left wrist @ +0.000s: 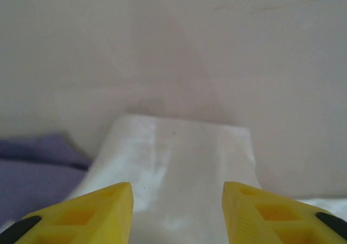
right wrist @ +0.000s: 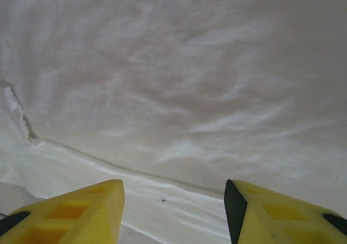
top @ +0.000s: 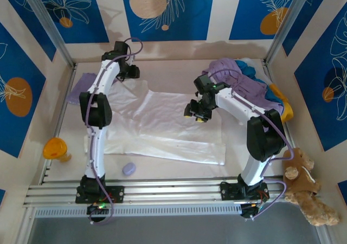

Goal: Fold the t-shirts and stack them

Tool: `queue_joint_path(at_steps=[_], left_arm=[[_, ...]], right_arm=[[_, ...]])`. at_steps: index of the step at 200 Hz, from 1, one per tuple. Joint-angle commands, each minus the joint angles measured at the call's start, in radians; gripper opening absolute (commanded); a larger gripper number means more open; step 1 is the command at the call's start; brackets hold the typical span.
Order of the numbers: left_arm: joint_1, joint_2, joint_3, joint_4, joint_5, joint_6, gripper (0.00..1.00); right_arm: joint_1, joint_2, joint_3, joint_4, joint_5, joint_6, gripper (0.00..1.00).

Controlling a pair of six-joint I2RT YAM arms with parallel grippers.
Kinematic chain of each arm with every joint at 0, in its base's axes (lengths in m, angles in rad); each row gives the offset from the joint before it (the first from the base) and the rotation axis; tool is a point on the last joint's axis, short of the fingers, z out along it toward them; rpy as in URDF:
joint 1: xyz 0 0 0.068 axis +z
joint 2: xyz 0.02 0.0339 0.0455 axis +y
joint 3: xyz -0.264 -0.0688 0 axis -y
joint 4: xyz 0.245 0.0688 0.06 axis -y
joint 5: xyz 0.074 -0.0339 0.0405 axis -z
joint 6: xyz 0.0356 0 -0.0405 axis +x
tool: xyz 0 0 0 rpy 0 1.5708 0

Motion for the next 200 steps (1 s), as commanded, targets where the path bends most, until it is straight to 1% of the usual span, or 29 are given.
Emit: queue_joint_path(at_steps=[1, 26, 39, 54, 69, 93, 116, 127, 143, 157, 173, 190, 200], left_arm=[[0.015, 0.049, 0.083, -0.057, -0.085, 0.049, 0.49], [0.014, 0.073, 0.083, -0.016, -0.136, 0.074, 0.51], [0.014, 0.084, 0.084, -0.008, -0.134, 0.066, 0.51], [0.014, 0.096, 0.083, -0.006, -0.121, 0.052, 0.48], [0.014, 0.108, 0.083, -0.01, -0.132, 0.054, 0.43], [0.014, 0.12, 0.084, -0.017, -0.182, 0.074, 0.43], [0.014, 0.127, 0.086, -0.014, -0.199, 0.094, 0.44], [0.014, 0.128, 0.086, -0.015, -0.203, 0.097, 0.39], [0.014, 0.128, 0.086, -0.015, -0.214, 0.105, 0.29], [0.016, 0.13, 0.086, -0.013, -0.213, 0.111, 0.26], [0.017, 0.128, 0.086, -0.019, -0.204, 0.11, 0.2], [0.019, 0.129, 0.086, -0.028, -0.184, 0.104, 0.1], [0.02, 0.127, 0.086, -0.031, -0.178, 0.098, 0.08]], right_arm=[[-0.017, 0.01, 0.02, -0.044, -0.038, -0.036, 0.54], [-0.038, 0.023, 0.028, -0.054, -0.047, -0.057, 0.54], [-0.049, 0.031, 0.04, -0.061, -0.039, -0.071, 0.54], [-0.064, 0.043, 0.067, -0.077, -0.024, -0.097, 0.53], [-0.087, 0.06, 0.11, -0.111, -0.022, -0.126, 0.53], [-0.118, 0.056, 0.148, -0.128, -0.027, -0.154, 0.53], [-0.137, 0.045, 0.152, -0.125, -0.045, -0.159, 0.53], [-0.14, 0.044, 0.148, -0.125, -0.044, -0.161, 0.53], [-0.145, 0.049, 0.14, -0.125, -0.037, -0.169, 0.53], [-0.153, 0.06, 0.14, -0.131, -0.028, -0.175, 0.53], [-0.164, 0.07, 0.152, -0.138, -0.02, -0.184, 0.53], [-0.174, 0.079, 0.177, -0.136, -0.011, -0.19, 0.53], [-0.182, 0.09, 0.198, -0.14, -0.01, -0.194, 0.53]])
